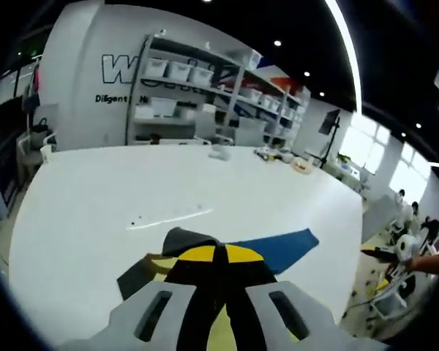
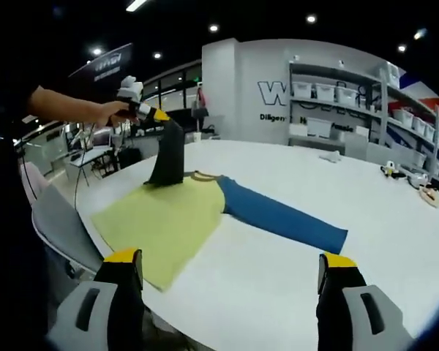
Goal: Fold the garment on the visible template until the final outline fits inside the template.
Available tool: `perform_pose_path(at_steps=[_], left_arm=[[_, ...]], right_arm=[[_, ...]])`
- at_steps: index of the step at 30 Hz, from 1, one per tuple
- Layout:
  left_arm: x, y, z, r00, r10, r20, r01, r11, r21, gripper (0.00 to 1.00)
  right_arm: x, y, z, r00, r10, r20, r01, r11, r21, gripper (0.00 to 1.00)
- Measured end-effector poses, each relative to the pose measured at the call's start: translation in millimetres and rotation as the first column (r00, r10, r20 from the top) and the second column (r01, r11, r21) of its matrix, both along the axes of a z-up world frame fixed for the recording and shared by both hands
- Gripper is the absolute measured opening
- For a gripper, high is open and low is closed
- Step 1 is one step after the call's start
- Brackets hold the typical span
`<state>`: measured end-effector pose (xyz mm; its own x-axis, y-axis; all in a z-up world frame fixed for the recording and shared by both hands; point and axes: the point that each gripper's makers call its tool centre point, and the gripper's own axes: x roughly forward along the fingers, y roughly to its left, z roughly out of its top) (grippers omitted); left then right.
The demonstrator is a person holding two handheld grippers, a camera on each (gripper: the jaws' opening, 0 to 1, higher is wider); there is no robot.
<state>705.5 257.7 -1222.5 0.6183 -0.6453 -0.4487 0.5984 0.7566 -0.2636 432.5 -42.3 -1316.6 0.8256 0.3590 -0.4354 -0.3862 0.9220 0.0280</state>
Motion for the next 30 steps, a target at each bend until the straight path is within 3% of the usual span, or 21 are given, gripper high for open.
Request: perform_pose_path(at_steps=[9, 15, 17, 19, 22, 24, 27, 30], left_arm=[[3.9, -15.7, -30.3, 0.998, 0.015, -0.056, -0.014, 1.0, 0.012, 0.0], [0.3, -32.5, -40.8, 0.995, 0.007, -0.095, -0.009, 1.0, -0.012, 0.0], [2.0, -35.3, -32.0, 0.998, 0.02, -0.063, -0.022, 0.999, -0.036, 0.0], [12.3, -28.0, -10.3, 0.996, 0.075, 0.041, -0.072, 0.995, -0.062, 0.0], [20.6, -10.8, 8.1, 0.987, 0.144, 0.071, -0.136, 0.985, -0.106, 0.0], [25.9, 3.3, 17.2, 0.98, 0.153, 0.125, -0.144, 0.987, -0.076, 0.0], [30.9, 22.4, 21.0, 0.978, 0.174, 0.112, -0.167, 0.984, -0.068, 0.0], [37.5, 48.1, 33.2, 0.961, 0.229, 0.158, -0.221, 0.973, -0.064, 0.0]], right_arm=[[-2.6, 1.1, -4.1, 1.0, 0.0, -0.011, 0.0, 1.0, 0.003, 0.98], [-3.9, 0.5, -6.0, 1.0, 0.0, -0.019, 0.0, 1.0, 0.009, 0.98], [-3.8, -0.6, -5.5, 1.0, -0.002, -0.017, 0.002, 1.0, 0.01, 0.98], [-3.5, -1.4, -5.4, 1.0, -0.002, -0.017, 0.002, 1.0, 0.013, 0.98], [-2.5, -2.9, -6.4, 1.0, -0.001, -0.018, 0.002, 1.0, 0.016, 0.98], [-1.8, -2.8, -7.8, 1.0, 0.004, -0.02, -0.003, 1.0, 0.013, 0.98], [0.7, -1.9, -8.4, 1.0, 0.005, -0.02, -0.004, 1.0, 0.018, 0.98], [3.1, 0.0, -7.9, 1.0, 0.007, -0.016, -0.007, 1.0, 0.022, 0.98]])
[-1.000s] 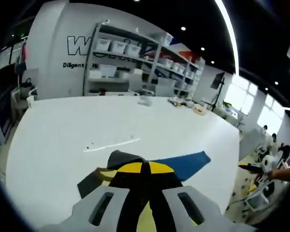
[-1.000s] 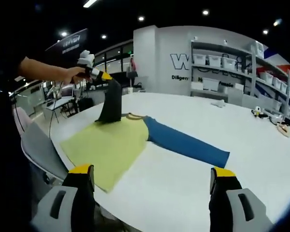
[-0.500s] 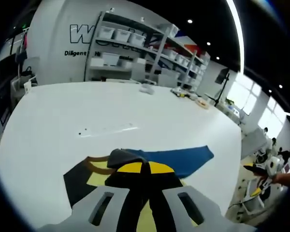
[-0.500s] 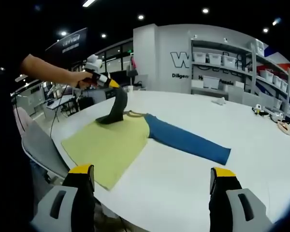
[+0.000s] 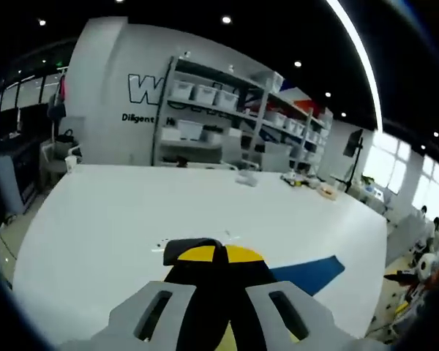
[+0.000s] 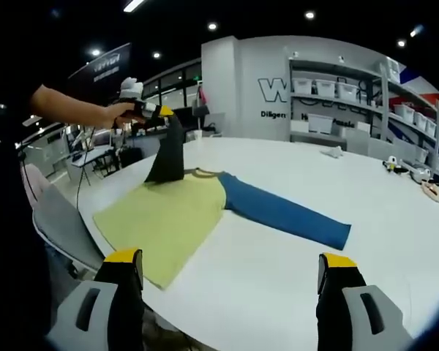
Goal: Fold the garment on the visible template until the final outline fits inside the template.
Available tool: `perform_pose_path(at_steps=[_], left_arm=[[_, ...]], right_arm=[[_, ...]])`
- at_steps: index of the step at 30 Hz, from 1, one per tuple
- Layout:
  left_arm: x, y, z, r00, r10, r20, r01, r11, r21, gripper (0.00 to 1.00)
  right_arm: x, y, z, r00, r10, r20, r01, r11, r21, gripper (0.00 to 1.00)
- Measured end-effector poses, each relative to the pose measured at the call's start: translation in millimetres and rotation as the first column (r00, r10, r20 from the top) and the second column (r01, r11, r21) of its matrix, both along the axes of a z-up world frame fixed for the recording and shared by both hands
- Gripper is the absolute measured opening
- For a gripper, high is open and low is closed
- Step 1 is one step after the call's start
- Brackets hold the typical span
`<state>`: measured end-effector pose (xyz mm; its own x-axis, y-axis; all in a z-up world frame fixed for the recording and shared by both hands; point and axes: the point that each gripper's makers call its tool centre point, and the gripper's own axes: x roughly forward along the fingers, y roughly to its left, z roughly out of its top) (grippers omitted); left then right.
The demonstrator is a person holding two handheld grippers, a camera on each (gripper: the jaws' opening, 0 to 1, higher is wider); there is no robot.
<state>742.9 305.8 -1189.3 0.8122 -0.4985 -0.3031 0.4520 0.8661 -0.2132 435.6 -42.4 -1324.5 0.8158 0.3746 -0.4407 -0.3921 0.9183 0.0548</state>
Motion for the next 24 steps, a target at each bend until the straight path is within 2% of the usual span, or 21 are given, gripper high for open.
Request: perform_pose_path(at_steps=[6, 8, 11, 17, 24], left_arm=[[1.2, 50.1, 16.3, 0.996, 0.075, 0.055, -0.076, 0.997, 0.017, 0.0], [1.7, 60.5, 17.8, 0.995, 0.09, 0.052, -0.091, 0.996, 0.011, 0.0], [8.4, 98.8, 20.7, 0.989, 0.139, 0.056, -0.141, 0.99, 0.023, 0.0], [8.3, 154.6, 27.5, 0.973, 0.221, 0.067, -0.224, 0.974, 0.036, 0.0], [9.1, 184.4, 31.6, 0.966, 0.25, 0.071, -0.254, 0.966, 0.052, 0.0]], right_arm=[[4.4, 9.7, 0.2, 1.0, 0.025, 0.003, -0.025, 1.0, 0.0, 0.98], [5.2, 11.3, 0.6, 1.0, 0.027, 0.004, -0.027, 1.0, -0.001, 0.98], [9.3, 13.1, 2.4, 0.999, 0.032, 0.009, -0.032, 0.999, -0.001, 0.98], [12.1, 20.7, 4.5, 0.999, 0.046, 0.011, -0.046, 0.999, -0.004, 0.98], [14.7, 29.7, 4.3, 0.998, 0.06, 0.008, -0.06, 0.998, -0.008, 0.98]])
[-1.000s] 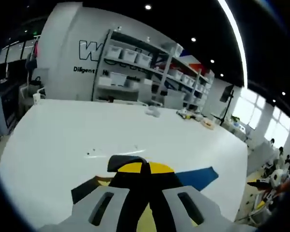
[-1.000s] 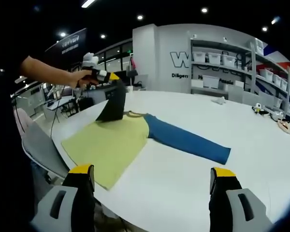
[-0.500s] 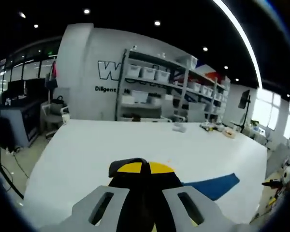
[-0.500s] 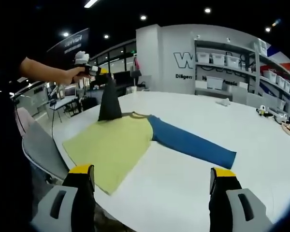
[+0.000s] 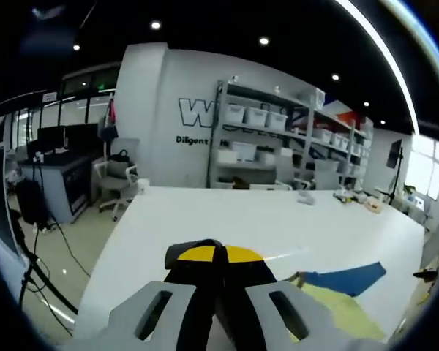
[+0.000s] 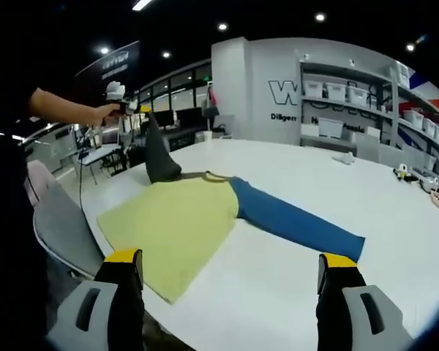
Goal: Fold the garment on the visible template until the final outline fits inside the template.
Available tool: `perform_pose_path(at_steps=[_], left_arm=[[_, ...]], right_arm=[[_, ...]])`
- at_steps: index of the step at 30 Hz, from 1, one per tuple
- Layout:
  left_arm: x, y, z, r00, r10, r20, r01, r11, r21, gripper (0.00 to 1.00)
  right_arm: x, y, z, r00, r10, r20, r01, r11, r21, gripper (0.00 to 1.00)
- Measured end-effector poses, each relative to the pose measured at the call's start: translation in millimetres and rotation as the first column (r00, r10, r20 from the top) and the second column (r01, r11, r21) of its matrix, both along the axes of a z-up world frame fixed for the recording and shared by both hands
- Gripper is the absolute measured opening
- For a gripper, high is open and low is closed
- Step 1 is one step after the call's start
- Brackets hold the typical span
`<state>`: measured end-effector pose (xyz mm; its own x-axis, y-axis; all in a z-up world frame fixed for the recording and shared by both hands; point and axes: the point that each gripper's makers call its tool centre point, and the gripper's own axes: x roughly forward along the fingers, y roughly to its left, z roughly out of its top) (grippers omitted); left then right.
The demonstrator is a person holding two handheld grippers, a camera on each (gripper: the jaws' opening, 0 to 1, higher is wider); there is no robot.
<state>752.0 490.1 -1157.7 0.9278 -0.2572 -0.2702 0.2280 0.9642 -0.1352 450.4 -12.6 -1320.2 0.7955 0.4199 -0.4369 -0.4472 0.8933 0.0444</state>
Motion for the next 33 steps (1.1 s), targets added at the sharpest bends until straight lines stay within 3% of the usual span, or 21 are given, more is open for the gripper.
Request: perform_pose_path(at_steps=[7, 13, 19, 33], left_arm=[[-1.7, 16.5, -7.4, 1.0, 0.007, -0.024, -0.006, 1.0, 0.029, 0.0], [-8.7, 5.9, -26.3, 0.997, -0.019, -0.076, 0.022, 0.999, 0.039, 0.0], [-8.3, -34.3, -26.4, 0.991, -0.097, -0.095, 0.097, 0.995, -0.004, 0.0], [1.3, -122.2, -28.3, 0.97, -0.215, -0.11, 0.214, 0.977, -0.026, 0.0]], right_arm=[[0.6, 2.4, 0.1, 1.0, 0.009, -0.002, -0.009, 1.0, -0.008, 0.98], [0.7, 2.7, 2.2, 1.0, 0.007, 0.0, -0.007, 1.0, -0.013, 0.98], [-1.9, 2.5, 1.5, 1.0, 0.002, -0.003, -0.002, 1.0, -0.014, 0.98], [-15.2, -2.5, 0.8, 1.0, -0.022, -0.001, 0.022, 1.0, -0.004, 0.98]])
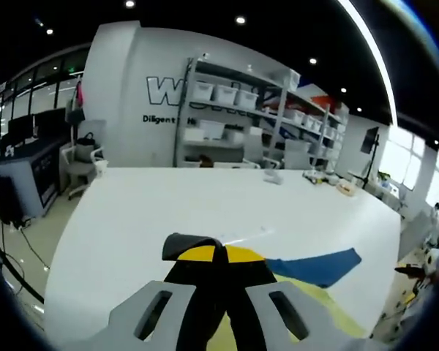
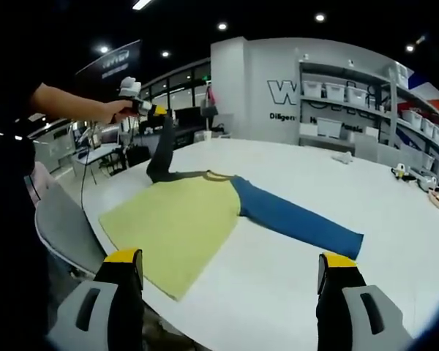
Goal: Fold the garment on the visible template until the final outline fits inside the template.
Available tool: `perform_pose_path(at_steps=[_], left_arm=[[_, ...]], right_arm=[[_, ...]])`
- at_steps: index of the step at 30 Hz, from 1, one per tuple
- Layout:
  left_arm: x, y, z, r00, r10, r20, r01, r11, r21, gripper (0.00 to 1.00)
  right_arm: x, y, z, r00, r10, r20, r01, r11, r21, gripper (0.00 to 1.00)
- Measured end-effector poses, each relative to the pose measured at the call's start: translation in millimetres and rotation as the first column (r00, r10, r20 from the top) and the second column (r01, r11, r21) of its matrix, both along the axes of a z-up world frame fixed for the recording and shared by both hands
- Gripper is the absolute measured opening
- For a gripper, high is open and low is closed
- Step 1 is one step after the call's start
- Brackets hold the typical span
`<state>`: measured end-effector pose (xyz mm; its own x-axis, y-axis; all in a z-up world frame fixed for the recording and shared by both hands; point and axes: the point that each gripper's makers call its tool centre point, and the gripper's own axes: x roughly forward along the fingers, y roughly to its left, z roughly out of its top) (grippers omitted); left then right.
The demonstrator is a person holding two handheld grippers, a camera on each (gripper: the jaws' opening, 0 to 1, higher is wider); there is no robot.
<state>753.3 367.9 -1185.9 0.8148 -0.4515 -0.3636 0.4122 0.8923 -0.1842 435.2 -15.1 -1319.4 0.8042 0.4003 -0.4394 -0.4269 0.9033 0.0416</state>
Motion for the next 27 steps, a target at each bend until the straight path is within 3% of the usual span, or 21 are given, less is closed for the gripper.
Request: perform_pose_path(at_steps=[6, 27], left_arm=[[2.0, -32.1, -1.5, 0.999, -0.034, -0.007, 0.034, 0.999, 0.0, 0.0], [0.2, -109.7, -32.6, 0.989, -0.128, -0.075, 0.13, 0.991, 0.014, 0.0]], right_arm=[[-4.0, -6.7, -1.0, 1.0, -0.018, -0.003, 0.018, 1.0, 0.006, 0.98], [-8.5, -24.6, -4.8, 0.999, -0.054, -0.006, 0.054, 0.998, 0.019, 0.98]])
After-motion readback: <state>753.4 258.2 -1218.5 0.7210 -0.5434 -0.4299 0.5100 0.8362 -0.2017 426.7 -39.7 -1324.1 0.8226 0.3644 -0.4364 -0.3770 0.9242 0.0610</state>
